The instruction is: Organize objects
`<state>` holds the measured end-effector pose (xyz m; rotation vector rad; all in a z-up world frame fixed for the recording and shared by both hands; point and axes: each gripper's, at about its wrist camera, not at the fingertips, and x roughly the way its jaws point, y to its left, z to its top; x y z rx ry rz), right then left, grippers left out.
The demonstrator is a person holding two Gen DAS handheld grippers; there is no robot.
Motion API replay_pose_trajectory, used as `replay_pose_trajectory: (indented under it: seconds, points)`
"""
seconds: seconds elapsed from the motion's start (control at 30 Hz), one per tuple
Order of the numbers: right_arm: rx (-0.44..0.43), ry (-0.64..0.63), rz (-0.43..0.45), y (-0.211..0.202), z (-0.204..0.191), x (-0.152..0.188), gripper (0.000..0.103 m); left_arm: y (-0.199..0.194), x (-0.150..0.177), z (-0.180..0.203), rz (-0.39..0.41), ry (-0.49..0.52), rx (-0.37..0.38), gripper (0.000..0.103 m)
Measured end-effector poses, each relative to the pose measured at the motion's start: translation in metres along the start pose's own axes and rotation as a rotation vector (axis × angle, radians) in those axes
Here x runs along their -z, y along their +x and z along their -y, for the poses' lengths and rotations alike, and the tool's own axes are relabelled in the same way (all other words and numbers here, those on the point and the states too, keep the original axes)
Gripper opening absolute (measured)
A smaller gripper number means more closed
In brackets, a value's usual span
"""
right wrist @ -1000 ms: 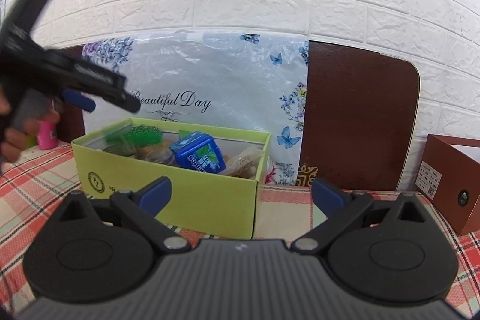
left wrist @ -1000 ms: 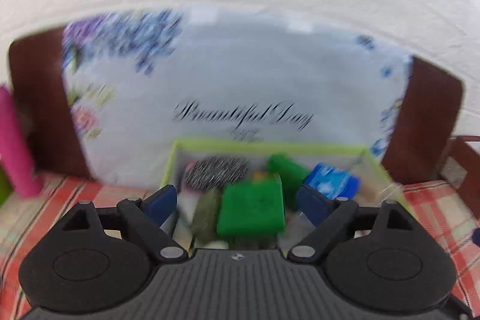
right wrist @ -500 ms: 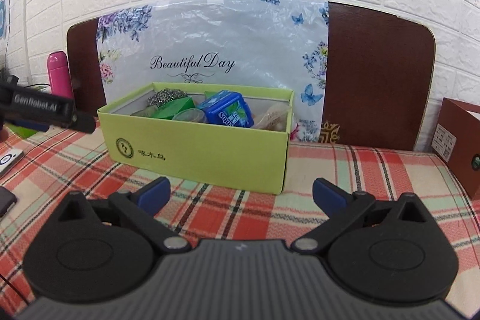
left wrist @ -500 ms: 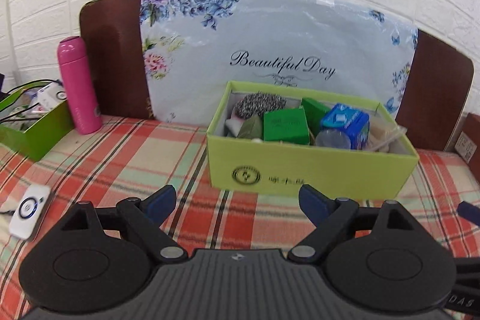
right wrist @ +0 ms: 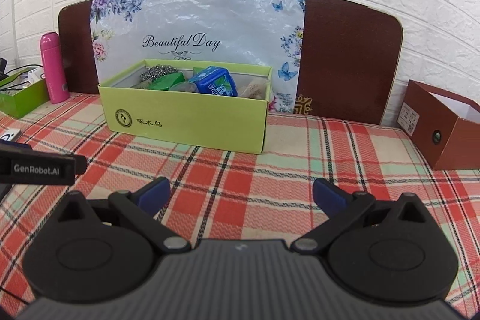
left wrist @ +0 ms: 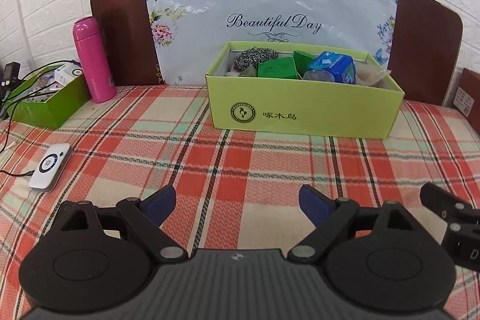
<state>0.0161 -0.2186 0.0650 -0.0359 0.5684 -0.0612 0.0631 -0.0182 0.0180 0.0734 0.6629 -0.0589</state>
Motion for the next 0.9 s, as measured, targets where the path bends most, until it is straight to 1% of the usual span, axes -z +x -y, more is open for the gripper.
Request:
replay_pose_trajectory:
  seconds: [0.23,0.53,0.7,0.9]
  points:
    - [0.000,0.013,0.014,-0.012,0.001,0.005,0.103,-0.008,0.012,0.007,-0.019,0.020,0.003,0.092]
    - [0.004,0.007,0.004,-0.015,-0.001,0.012,0.103,-0.006,0.022,0.016,-0.045,0.039,0.021,0.092]
    - [0.001,0.013,-0.007,-0.012,0.000,0.013,0.103,-0.008,0.026,0.020,-0.027,0.049,0.044,0.092]
    - [0.000,0.018,-0.017,-0.008,0.001,0.014,0.103,-0.005,0.025,0.020,-0.038,0.046,0.038,0.093]
